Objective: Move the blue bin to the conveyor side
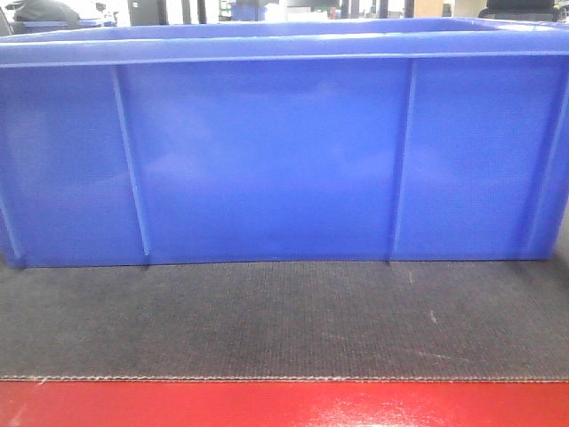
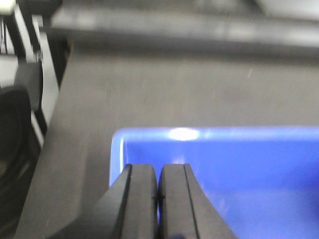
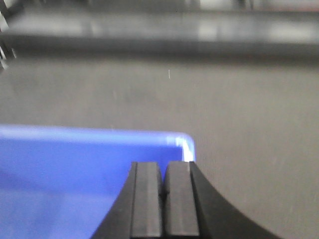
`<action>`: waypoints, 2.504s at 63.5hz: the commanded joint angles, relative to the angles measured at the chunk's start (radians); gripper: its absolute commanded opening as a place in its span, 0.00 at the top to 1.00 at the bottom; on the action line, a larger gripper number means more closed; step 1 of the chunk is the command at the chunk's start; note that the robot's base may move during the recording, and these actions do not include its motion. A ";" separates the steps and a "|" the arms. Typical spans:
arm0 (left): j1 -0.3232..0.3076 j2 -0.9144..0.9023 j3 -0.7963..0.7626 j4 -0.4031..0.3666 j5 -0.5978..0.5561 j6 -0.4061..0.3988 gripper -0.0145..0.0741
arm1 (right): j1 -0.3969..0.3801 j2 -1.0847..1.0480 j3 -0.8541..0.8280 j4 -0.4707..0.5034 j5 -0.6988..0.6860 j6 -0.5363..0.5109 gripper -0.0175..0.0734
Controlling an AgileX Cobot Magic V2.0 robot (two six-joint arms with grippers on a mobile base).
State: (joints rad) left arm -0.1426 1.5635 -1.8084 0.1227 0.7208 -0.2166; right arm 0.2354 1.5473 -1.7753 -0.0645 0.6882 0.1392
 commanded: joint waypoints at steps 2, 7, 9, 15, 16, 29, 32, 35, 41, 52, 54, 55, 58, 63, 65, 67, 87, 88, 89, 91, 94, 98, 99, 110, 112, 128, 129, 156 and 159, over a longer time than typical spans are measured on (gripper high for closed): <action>-0.003 -0.032 -0.038 -0.034 0.032 0.002 0.85 | -0.002 -0.035 -0.019 -0.005 0.009 -0.008 0.88; -0.003 -0.065 -0.038 -0.033 0.069 0.002 0.86 | -0.002 -0.059 -0.019 -0.005 0.058 -0.008 0.89; -0.003 -0.078 -0.032 -0.027 0.080 0.002 0.86 | -0.002 -0.071 -0.019 -0.005 0.095 -0.008 0.89; -0.003 -0.132 0.020 -0.022 0.069 0.002 0.86 | -0.002 -0.107 0.007 -0.005 0.168 -0.017 0.89; -0.003 -0.141 0.032 -0.022 0.064 0.002 0.86 | -0.002 -0.114 0.017 -0.005 0.167 -0.023 0.89; -0.003 -0.311 0.318 -0.020 -0.100 0.002 0.86 | -0.002 -0.258 0.291 -0.016 -0.040 -0.041 0.89; -0.003 -0.357 0.402 -0.020 -0.155 0.002 0.86 | -0.002 -0.303 0.378 -0.016 -0.097 -0.041 0.89; -0.003 -0.405 0.486 -0.020 -0.194 0.002 0.86 | -0.002 -0.350 0.469 -0.016 -0.184 -0.041 0.89; -0.003 -0.496 0.645 -0.020 -0.313 0.002 0.86 | -0.002 -0.439 0.634 -0.019 -0.335 -0.043 0.89; -0.003 -0.691 0.938 -0.020 -0.534 0.002 0.86 | -0.002 -0.610 0.944 -0.048 -0.636 -0.043 0.89; -0.003 -0.726 0.987 -0.020 -0.573 0.002 0.86 | -0.002 -0.634 0.985 -0.048 -0.676 -0.043 0.89; -0.003 -0.741 1.006 -0.020 -0.588 0.002 0.86 | -0.002 -0.651 1.015 -0.048 -0.703 -0.043 0.89; -0.003 -0.789 1.071 -0.020 -0.630 0.002 0.86 | -0.002 -0.687 1.073 -0.048 -0.747 -0.043 0.89; -0.003 -0.861 1.165 -0.020 -0.673 0.002 0.86 | -0.002 -0.762 1.183 -0.048 -0.817 -0.043 0.89; -0.003 -0.894 1.206 -0.020 -0.680 0.002 0.86 | -0.002 -0.793 1.227 -0.048 -0.840 -0.043 0.89; -0.003 -0.927 1.245 -0.020 -0.686 0.002 0.86 | -0.002 -0.816 1.260 -0.048 -0.858 -0.043 0.89; -0.003 -1.200 1.504 -0.020 -0.686 0.002 0.86 | -0.002 -1.147 1.490 -0.048 -0.864 -0.043 0.89; -0.003 -1.211 1.508 -0.020 -0.686 0.002 0.86 | -0.002 -1.158 1.493 -0.048 -0.860 -0.043 0.89; -0.003 -1.225 1.514 -0.020 -0.686 0.002 0.86 | -0.002 -1.168 1.497 -0.048 -0.857 -0.043 0.89; -0.003 -1.243 1.517 -0.020 -0.686 0.002 0.86 | -0.002 -1.192 1.499 -0.048 -0.845 -0.043 0.89; -0.003 -1.269 1.518 -0.020 -0.686 0.002 0.86 | -0.002 -1.220 1.499 -0.048 -0.830 -0.043 0.89; -0.003 -1.300 1.518 -0.020 -0.686 0.002 0.86 | -0.002 -1.250 1.499 -0.048 -0.823 -0.043 0.89; -0.003 -1.304 1.516 -0.020 -0.686 0.002 0.86 | -0.002 -1.255 1.499 -0.048 -0.823 -0.043 0.89; -0.003 -1.345 1.516 -0.020 -0.686 0.002 0.86 | -0.002 -1.274 1.499 -0.048 -0.827 -0.043 0.89; -0.003 -1.346 1.516 -0.020 -0.686 0.002 0.86 | -0.002 -1.274 1.499 -0.048 -0.827 -0.043 0.89; -0.003 -1.346 1.516 -0.020 -0.686 0.002 0.86 | -0.002 -1.274 1.499 -0.048 -0.827 -0.043 0.89; -0.003 -1.346 1.516 -0.020 -0.686 0.002 0.86 | -0.002 -1.274 1.499 -0.048 -0.827 -0.043 0.89; -0.003 -1.346 1.516 -0.020 -0.686 0.002 0.86 | -0.095 -1.384 1.619 0.103 -0.763 -0.126 0.89; -0.003 -1.346 1.516 -0.020 -0.686 0.002 0.86 | -0.117 -1.431 1.658 0.124 -0.763 -0.126 0.89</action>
State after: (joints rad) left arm -0.1426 0.2236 -0.2913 0.0995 0.0544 -0.2144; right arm 0.1565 0.1762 -0.1683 0.0136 -0.0754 0.0444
